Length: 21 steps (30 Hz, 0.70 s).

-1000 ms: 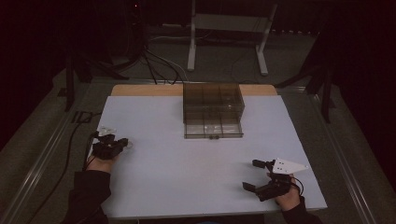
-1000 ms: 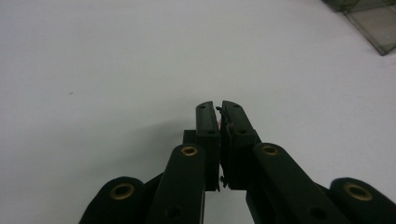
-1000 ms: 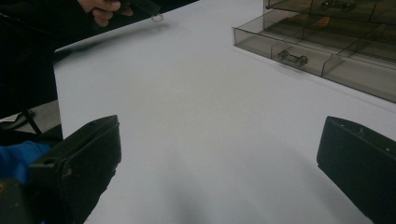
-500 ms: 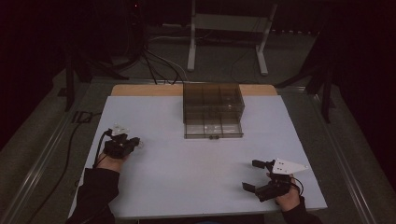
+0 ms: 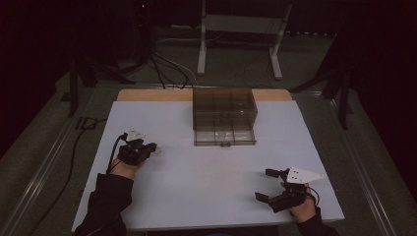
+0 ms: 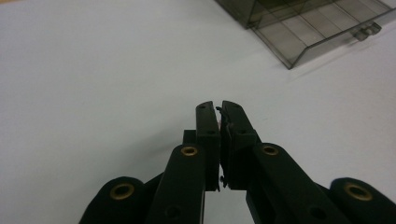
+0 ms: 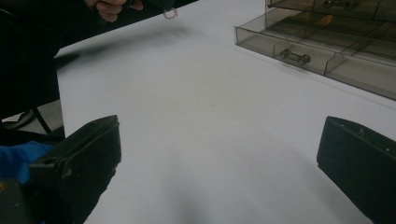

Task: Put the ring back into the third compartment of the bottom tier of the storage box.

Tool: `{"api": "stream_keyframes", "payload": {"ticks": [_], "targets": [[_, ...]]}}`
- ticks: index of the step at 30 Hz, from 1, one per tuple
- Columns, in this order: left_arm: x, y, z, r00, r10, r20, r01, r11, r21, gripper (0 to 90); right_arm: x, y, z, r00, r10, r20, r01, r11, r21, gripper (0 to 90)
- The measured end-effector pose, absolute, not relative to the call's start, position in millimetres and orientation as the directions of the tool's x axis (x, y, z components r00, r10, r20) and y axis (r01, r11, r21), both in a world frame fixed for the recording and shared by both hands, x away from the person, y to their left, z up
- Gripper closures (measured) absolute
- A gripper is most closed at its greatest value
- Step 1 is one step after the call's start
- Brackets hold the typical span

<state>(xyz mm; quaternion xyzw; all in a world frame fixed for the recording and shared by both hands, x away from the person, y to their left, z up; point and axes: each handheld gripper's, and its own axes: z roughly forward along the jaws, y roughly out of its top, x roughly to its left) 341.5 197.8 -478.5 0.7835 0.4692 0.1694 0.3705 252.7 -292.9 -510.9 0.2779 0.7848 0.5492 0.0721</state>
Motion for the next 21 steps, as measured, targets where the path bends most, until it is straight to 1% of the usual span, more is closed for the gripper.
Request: {"api": "stream_keyframes", "payload": {"ticks": [5,21], "targets": [[343,188,-475,0.528,0.844,-0.093,0.599,-0.292,0.746,88.3,253,-294,-511,-0.834,0.517,0.193,0.358,0.240,0.902,0.0],[349,151,-464,0.611,0.787,-0.088,0.546,-0.338,0.767,88.3,253,-294,-511,-0.832,0.521,0.192,0.356,0.236,0.904,0.0]]}}
